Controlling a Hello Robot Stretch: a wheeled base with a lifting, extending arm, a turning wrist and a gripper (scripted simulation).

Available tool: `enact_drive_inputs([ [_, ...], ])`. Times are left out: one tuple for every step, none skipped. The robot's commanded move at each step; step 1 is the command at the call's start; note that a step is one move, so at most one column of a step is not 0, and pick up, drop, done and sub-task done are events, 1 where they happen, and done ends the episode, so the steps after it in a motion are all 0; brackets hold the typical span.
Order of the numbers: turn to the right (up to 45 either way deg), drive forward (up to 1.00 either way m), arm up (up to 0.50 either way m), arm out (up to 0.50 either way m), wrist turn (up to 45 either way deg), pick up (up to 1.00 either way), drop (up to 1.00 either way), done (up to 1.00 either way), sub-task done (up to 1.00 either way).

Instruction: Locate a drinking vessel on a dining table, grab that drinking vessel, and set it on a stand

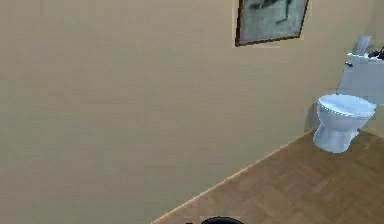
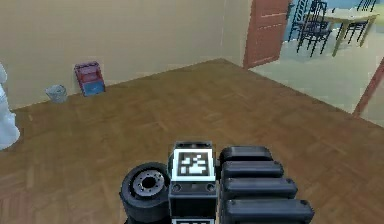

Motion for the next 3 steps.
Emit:
enact_drive_inputs([
  [-6.0, 0.00, 0.00, 0.00, 0.0, 0.00, 0.00, 0.00, 0.00],
  [3.0, 0.00, 0.00, 0.00, 0.0, 0.00, 0.00, 0.00, 0.00],
  [-18.0, 0.00, 0.00, 0.00, 0.0, 0.00, 0.00, 0.00, 0.00],
])
